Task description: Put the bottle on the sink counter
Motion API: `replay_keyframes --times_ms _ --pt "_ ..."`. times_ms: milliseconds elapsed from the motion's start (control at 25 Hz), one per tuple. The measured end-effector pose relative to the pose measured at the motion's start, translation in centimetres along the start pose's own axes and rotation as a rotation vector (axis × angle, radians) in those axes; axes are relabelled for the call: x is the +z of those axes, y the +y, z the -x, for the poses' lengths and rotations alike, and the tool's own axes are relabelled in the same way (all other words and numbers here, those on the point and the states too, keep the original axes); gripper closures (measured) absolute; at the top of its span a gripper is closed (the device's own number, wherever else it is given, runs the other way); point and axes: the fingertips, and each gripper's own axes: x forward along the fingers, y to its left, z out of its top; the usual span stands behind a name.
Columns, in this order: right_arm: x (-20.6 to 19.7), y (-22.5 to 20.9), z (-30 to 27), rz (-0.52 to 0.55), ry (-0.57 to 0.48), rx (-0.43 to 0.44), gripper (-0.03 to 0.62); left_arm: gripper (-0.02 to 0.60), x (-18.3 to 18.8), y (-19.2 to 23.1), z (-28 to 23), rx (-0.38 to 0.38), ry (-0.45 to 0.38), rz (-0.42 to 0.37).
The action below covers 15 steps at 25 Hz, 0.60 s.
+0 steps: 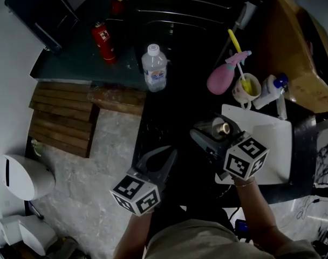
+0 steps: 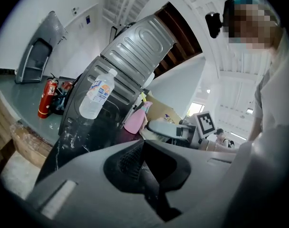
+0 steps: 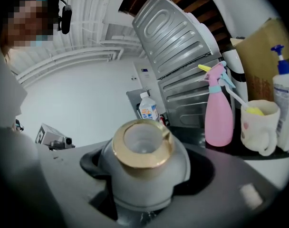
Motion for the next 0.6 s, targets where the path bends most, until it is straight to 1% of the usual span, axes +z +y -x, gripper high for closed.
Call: replay_keyframes --times_ms 80,160,240,360,600 --pt "-0.1 -0.6 -0.8 0.035 0.027 -0.01 0.252 0.575 -0.1 0.5 -0.3 -0.005 0.008 -0.013" --pt "0.0 -1.0 -1.7 0.078 0.049 -0.016 0.252 0.575 0.1 1.1 -0.4 -0.009 0.001 -0.007" --pt "0.2 -1.4 -2.7 0.11 0.065 -0.016 0.252 0.575 0.5 1.6 -0.6 -0.006 -0.008 -0.016" --pt "0.4 -2.1 -4.2 0.119 0.084 -0.017 0.252 0.575 0.9 1.8 -0.6 -0.011 -0.014 -0.044" --pt "1.4 -3.9 -7.2 0.178 0.113 -0.051 0.252 0.575 2.0 2.4 -0.4 -0.026 -0.038 -0.034"
